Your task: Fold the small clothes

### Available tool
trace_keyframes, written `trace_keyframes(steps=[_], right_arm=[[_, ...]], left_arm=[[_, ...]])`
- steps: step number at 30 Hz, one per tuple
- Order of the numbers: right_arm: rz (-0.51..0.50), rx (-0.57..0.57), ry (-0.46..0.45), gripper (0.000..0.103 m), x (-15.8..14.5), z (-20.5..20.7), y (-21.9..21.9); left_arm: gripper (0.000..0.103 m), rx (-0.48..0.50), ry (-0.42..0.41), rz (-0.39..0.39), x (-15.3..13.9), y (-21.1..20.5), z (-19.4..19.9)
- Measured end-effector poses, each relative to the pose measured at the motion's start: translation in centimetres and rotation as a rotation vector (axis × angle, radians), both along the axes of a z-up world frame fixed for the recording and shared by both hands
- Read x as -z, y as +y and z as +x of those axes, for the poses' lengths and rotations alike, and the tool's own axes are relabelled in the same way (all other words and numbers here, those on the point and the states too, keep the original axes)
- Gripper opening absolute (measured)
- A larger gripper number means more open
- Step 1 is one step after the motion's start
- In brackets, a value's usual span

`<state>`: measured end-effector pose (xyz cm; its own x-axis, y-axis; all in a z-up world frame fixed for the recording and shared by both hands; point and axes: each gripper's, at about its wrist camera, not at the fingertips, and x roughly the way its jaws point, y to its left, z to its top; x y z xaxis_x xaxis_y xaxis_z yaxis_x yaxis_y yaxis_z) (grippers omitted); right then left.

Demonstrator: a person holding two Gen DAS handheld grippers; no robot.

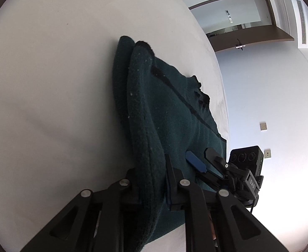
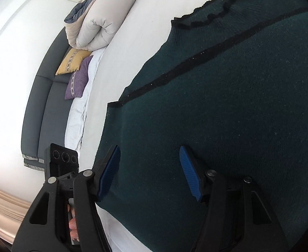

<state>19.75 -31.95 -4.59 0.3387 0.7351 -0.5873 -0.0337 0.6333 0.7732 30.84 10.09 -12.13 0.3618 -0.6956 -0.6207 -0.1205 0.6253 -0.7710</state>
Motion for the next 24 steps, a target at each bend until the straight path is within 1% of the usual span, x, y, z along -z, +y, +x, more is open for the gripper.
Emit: trace_keyframes(steps=[2, 4, 5, 6, 8, 10, 13, 14, 16, 17, 18, 19, 20, 21, 23, 24], right_arm=[[0.040, -0.003, 0.005, 0.057, 0.2, 0.2, -0.4], [0.147, 0.030, 0.043, 0.058, 0.3, 0.4, -1.9], [0.196, 0.055, 0.049, 0.059, 0.1, 0.4, -3.0], [0.222, 0.073, 0.035, 0.059, -0.4, 0.4, -4.1], [0.264, 0.099, 0.007, 0.062, -1.2, 0.5, -6.7], [0.335, 0.137, 0.008, 0.063, -1.4, 0.5, -9.7], [0.383, 0.200, -0.010, 0.066, -1.7, 0.1, -14.2], [0.395, 0.222, -0.009, 0.069, -1.5, -0.1, -15.6], [0.414, 0.262, 0.000, 0.071, -1.2, -0.6, -18.3], [0.421, 0.283, 0.004, 0.073, -1.1, -1.0, -19.5], [0.425, 0.308, 0.012, 0.075, -0.7, -1.3, -20.8], [0.425, 0.332, 0.022, 0.079, -0.4, -1.7, -21.9], [0.419, 0.349, 0.034, 0.079, 0.1, -2.1, -22.7], [0.421, 0.346, 0.042, 0.079, 0.5, -2.2, -23.6], [0.410, 0.321, 0.042, 0.079, 0.5, -2.5, -24.1], [0.384, 0.309, 0.038, 0.079, 0.3, -2.5, -24.0]], left_arm=[[0.015, 0.007, -0.018, 0.016, -1.4, -0.8, 0.1], [0.014, 0.014, -0.037, 0.032, -3.0, -2.1, 0.3], [0.014, 0.024, -0.051, 0.033, -3.9, -3.0, 0.5], [0.014, 0.039, -0.066, 0.034, -4.8, -4.1, 0.6], [0.014, 0.079, -0.095, 0.062, -6.8, -7.2, 1.2], [0.014, 0.128, -0.125, 0.067, -8.2, -11.1, 1.8], [0.014, 0.202, -0.160, 0.072, -8.9, -17.7, 2.7], [0.014, 0.225, -0.155, 0.067, -8.5, -19.9, 3.0], [0.018, 0.275, -0.144, 0.076, -7.2, -23.9, 3.0], [0.025, 0.297, -0.132, 0.070, -6.4, -25.3, 2.8], [0.030, 0.298, -0.123, 0.047, -5.9, -25.9, 2.4], [0.035, 0.290, -0.124, 0.011, -5.6, -26.1, 1.9], [0.048, 0.284, -0.142, -0.020, -5.7, -26.0, 1.3], [0.059, 0.276, -0.167, -0.035, -6.1, -25.7, 0.7], [0.067, 0.265, -0.217, -0.037, -7.4, -24.6, -0.4], [0.067, 0.261, -0.237, -0.031, -8.0, -24.0, -0.7]])
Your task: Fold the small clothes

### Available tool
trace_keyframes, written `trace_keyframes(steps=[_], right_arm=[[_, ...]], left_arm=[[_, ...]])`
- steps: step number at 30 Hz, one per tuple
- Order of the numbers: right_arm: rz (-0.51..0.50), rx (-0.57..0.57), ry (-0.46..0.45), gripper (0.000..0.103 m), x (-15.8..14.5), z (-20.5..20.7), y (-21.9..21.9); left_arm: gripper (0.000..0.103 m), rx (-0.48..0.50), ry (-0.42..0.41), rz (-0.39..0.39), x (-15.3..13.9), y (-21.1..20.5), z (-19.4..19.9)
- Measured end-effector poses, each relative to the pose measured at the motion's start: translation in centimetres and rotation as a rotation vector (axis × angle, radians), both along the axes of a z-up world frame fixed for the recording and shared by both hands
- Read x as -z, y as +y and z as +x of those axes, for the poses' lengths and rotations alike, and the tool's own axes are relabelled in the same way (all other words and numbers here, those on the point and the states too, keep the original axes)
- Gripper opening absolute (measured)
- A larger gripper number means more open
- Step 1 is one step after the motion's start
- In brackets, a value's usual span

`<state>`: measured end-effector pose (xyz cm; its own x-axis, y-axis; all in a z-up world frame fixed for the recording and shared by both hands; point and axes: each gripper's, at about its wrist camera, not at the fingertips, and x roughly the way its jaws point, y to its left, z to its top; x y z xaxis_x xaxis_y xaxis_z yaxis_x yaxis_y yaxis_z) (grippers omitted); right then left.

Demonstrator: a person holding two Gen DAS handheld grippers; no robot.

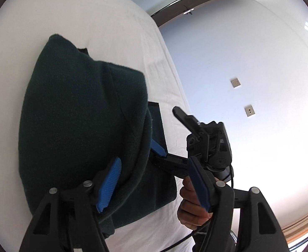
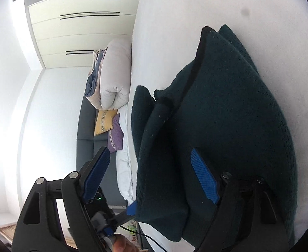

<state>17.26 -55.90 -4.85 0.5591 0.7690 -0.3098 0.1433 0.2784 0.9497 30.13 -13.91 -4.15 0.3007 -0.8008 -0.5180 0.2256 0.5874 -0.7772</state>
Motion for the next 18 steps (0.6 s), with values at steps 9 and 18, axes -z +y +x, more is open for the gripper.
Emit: trace_keyframes(steps=[9, 18], right_arm=[[-0.195, -0.124, 0.047, 0.079, -1.5, 0.9, 4.1], [-0.492, -0.225, 0.096, 0.048, -2.9, 1.0, 8.4]], left_arm=[[0.078, -0.030, 0.037, -0.079, 0.8, 3.6, -1.4], [0.078, -0.027, 0.057, -0.041, 3.8, 4.5, -3.5]])
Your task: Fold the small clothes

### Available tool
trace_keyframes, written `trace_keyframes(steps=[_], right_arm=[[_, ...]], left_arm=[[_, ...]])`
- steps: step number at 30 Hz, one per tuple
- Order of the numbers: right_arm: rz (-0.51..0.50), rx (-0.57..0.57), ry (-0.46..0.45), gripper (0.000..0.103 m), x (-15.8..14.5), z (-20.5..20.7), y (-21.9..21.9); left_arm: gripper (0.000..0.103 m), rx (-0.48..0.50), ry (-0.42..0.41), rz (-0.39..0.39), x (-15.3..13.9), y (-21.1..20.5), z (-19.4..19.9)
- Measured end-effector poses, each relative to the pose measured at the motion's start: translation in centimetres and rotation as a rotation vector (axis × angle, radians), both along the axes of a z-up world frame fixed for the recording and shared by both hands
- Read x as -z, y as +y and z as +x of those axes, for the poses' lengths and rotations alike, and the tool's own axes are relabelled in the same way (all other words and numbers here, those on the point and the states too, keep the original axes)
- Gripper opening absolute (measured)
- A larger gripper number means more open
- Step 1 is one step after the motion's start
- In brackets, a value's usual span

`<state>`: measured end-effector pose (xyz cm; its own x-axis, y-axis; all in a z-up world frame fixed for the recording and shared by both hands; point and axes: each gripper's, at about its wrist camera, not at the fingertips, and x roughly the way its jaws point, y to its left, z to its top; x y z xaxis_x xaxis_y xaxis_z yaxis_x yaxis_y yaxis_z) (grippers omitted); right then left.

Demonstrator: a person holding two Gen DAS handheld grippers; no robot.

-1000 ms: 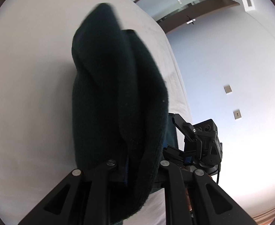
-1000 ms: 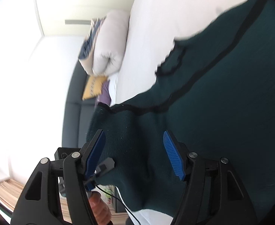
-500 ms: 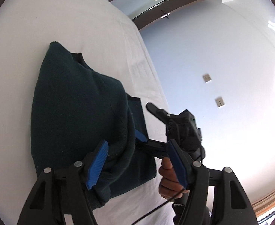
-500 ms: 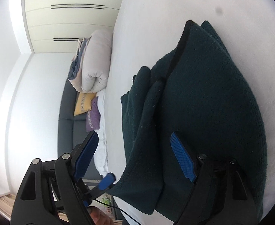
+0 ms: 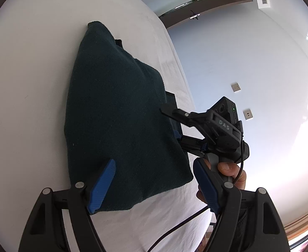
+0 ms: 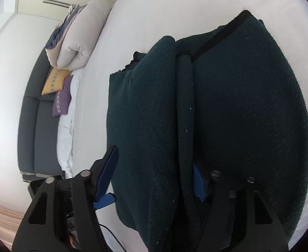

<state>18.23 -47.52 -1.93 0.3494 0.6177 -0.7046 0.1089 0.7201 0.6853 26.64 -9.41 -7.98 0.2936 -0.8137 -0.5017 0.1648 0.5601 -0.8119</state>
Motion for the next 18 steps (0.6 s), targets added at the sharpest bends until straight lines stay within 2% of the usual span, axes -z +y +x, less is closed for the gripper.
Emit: trace_keyframes(steps=[1, 4, 14, 18], right_arm=[[-0.056, -0.015, 0.005, 0.031, -0.1, -0.1, 0.4], [-0.140, -0.019, -0.004, 0.016, -0.4, -0.9, 0.3], [-0.201, 0.071, -0.092, 0.012, -3.9, -4.3, -4.0], [-0.210, 0.117, -0.064, 0.012, -3.8, -6.2, -8.4]], left_arm=[[0.078, -0.002, -0.001, 0.005, 0.1, 0.0, -0.1], [0.078, 0.000, -0.007, 0.022, 0.0, 0.0, -0.4], [0.078, 0.037, -0.035, 0.044, -1.0, -1.4, -0.7], [0.078, 0.062, -0.037, 0.059, -0.8, -2.5, -0.9]])
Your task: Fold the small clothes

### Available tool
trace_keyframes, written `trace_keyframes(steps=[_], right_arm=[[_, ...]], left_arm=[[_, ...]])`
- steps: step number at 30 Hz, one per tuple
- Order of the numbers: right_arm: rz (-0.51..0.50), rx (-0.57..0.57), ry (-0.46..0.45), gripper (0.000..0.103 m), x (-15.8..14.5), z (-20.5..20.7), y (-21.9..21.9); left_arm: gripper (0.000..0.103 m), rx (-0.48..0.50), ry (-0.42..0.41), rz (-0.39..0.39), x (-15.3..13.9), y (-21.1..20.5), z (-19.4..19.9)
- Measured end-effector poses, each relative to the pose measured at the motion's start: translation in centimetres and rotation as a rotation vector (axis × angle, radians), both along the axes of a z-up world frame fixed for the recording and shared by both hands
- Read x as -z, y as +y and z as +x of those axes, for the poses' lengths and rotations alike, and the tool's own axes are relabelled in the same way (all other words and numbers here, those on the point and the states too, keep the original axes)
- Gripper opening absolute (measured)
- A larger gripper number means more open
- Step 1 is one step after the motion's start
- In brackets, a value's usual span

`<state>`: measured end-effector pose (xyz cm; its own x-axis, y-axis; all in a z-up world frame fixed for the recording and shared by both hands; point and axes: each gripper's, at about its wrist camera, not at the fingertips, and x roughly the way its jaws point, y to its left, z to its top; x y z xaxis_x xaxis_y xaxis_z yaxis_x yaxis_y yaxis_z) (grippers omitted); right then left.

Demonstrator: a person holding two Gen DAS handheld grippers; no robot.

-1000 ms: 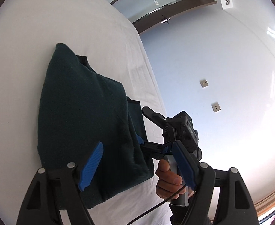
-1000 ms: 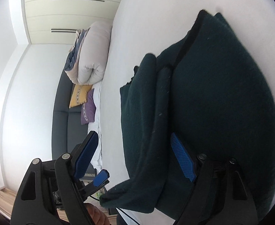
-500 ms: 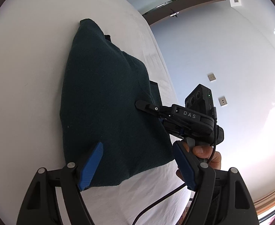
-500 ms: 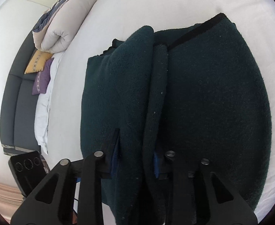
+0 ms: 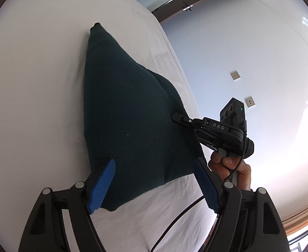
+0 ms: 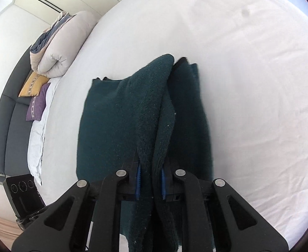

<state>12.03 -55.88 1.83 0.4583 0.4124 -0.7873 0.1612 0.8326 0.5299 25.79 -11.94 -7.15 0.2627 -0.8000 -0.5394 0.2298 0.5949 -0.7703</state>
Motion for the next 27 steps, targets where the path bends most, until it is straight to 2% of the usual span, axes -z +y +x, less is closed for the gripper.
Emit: trace_keyframes(steps=[4, 7, 11, 13, 16, 20, 23, 25, 27], right_arm=[[0.042, 0.067, 0.013, 0.012, 1.9, -1.0, -3.8], [0.056, 0.037, 0.026, 0.016, 3.3, -0.8, -3.9], [0.114, 0.078, 0.030, 0.023, 3.6, -1.3, -5.0], [0.087, 0.113, 0.021, 0.024, 2.9, -2.3, -5.5], [0.016, 0.116, -0.045, 0.024, 0.6, -4.5, -5.2], [0.027, 0.095, -0.079, 0.024, -1.9, -6.4, -5.8], [0.040, 0.095, -0.063, 0.026, -2.4, -5.0, -5.3], [0.062, 0.098, -0.061, 0.030, -2.3, -4.0, -5.4], [0.087, 0.099, -0.070, 0.052, -1.5, -2.4, -3.8]], left_arm=[[0.078, 0.015, 0.004, 0.020, 0.4, -0.4, -0.3], [0.078, 0.018, 0.007, 0.043, 0.8, -0.4, -0.4], [0.078, 0.010, 0.003, 0.070, 1.0, -0.2, -0.3], [0.079, 0.007, 0.002, 0.084, 1.1, 0.0, -0.1], [0.079, -0.004, 0.005, 0.102, 1.3, 0.4, 0.0], [0.080, -0.038, 0.001, 0.124, 1.4, 1.0, 1.2], [0.086, -0.063, -0.020, 0.166, 1.4, 1.1, 2.6], [0.088, -0.076, -0.022, 0.178, 1.1, 0.7, 3.8], [0.092, -0.083, -0.017, 0.188, 1.3, 0.1, 4.9]])
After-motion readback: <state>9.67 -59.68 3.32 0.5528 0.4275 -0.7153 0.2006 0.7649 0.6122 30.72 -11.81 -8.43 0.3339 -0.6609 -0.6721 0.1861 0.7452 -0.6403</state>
